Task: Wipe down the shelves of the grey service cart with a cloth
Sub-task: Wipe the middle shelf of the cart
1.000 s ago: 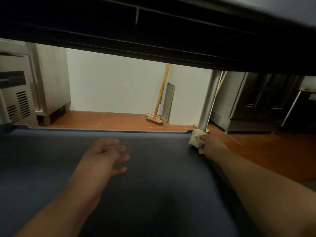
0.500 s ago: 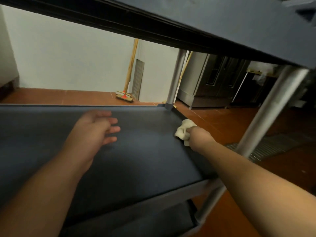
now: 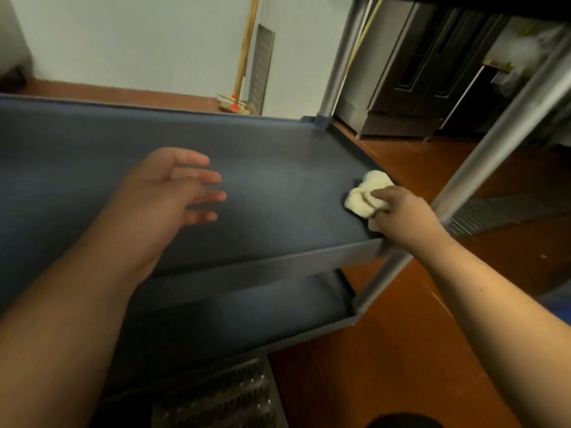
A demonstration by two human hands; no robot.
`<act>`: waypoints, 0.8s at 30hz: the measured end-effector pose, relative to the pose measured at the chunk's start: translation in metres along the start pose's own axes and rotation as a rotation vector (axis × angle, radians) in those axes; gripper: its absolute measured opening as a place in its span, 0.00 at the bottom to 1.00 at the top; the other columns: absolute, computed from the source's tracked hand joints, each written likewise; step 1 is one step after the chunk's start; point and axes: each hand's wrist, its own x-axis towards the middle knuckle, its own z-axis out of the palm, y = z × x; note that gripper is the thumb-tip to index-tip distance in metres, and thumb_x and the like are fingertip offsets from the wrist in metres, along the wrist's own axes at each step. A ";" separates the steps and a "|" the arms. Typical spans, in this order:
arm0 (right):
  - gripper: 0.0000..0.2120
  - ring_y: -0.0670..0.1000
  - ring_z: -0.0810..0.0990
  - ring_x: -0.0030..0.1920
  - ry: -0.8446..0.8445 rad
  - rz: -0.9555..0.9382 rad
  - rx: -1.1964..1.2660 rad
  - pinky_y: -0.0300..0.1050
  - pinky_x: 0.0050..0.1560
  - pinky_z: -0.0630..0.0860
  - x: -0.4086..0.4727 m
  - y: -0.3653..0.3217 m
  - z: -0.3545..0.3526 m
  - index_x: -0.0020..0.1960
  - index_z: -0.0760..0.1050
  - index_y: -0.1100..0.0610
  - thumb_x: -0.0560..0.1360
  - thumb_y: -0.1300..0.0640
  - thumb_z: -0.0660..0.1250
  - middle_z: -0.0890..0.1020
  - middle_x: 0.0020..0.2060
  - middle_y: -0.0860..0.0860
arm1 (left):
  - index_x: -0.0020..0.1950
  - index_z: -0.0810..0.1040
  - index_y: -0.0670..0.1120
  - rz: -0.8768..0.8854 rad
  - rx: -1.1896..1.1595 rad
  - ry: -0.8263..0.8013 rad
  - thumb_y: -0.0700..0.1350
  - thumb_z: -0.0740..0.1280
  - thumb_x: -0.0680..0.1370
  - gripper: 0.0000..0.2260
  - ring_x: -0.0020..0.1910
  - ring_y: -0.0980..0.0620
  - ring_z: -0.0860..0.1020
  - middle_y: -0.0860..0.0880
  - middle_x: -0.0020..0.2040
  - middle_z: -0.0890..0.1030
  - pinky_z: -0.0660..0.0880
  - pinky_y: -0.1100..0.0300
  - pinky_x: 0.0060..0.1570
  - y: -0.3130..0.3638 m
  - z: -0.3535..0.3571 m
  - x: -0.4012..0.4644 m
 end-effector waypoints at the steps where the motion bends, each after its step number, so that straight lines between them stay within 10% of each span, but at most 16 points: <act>1: 0.22 0.57 0.73 0.67 0.008 -0.015 0.041 0.51 0.68 0.67 -0.009 -0.001 0.000 0.68 0.76 0.52 0.74 0.61 0.65 0.75 0.69 0.52 | 0.56 0.75 0.44 -0.003 -0.007 0.008 0.32 0.62 0.77 0.11 0.47 0.43 0.82 0.41 0.52 0.81 0.79 0.46 0.47 -0.001 -0.003 -0.004; 24: 0.20 0.56 0.80 0.50 -0.137 -0.862 0.360 0.53 0.59 0.75 -0.170 -0.432 0.082 0.59 0.80 0.45 0.70 0.50 0.60 0.79 0.56 0.48 | 0.54 0.74 0.47 0.127 -0.074 0.625 0.30 0.57 0.76 0.15 0.45 0.51 0.80 0.48 0.48 0.80 0.76 0.53 0.44 0.041 -0.252 -0.086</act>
